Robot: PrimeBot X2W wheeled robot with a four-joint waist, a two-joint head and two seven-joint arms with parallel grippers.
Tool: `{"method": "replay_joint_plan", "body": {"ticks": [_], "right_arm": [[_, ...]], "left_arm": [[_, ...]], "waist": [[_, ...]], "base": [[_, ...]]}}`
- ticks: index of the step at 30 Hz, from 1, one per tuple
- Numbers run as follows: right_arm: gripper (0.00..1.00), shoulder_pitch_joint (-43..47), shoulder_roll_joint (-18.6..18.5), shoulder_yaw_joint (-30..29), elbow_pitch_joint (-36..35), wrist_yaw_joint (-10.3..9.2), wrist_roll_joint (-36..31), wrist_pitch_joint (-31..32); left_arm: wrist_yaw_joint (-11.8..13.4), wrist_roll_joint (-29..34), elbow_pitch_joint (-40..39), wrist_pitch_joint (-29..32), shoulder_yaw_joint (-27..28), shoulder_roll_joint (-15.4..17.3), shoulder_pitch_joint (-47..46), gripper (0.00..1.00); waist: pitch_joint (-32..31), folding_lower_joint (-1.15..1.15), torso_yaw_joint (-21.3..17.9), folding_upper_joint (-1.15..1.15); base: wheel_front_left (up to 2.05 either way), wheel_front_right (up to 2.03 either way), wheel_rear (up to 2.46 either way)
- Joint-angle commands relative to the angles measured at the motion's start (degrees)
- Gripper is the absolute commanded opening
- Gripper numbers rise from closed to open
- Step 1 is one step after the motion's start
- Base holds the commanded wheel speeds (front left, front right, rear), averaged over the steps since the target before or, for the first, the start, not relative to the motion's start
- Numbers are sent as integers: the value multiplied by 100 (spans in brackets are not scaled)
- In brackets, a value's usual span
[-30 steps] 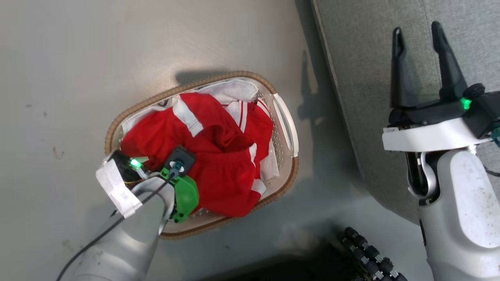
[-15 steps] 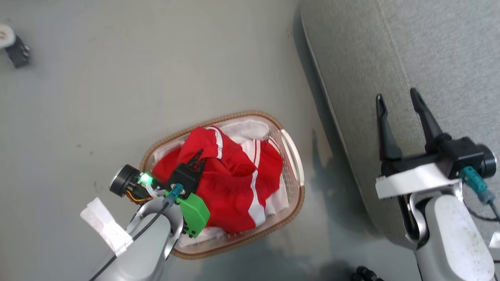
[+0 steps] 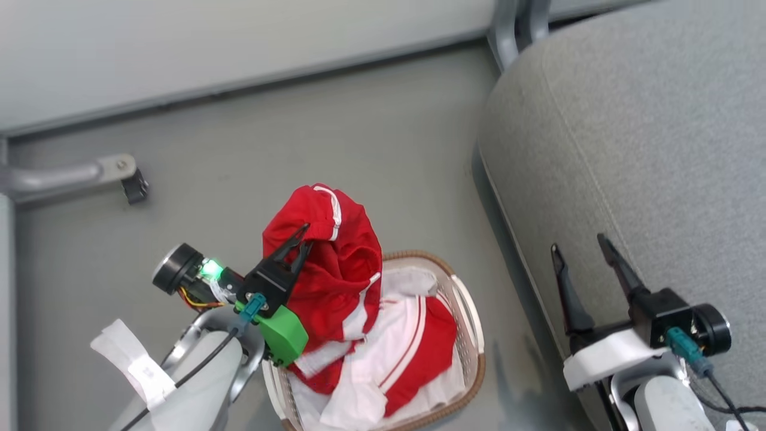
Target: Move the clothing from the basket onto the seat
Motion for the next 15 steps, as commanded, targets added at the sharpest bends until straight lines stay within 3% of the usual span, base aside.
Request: {"method": "replay_joint_plan", "body": {"ticks": [1,15], "right_arm": [[100,160,-24,31,36,-4,-56,-27],[100,264,-24,483,73,-4,4,-28]], "left_arm": [[-21,3,-65,-20,-24,77,-99,0],[-90,-163,-719,661,-88,607,-1310,0]], "waist": [[-876,0,247,63],[-1385,0,184,63]], "base": [[0,0,0],[0,0,0]]}}
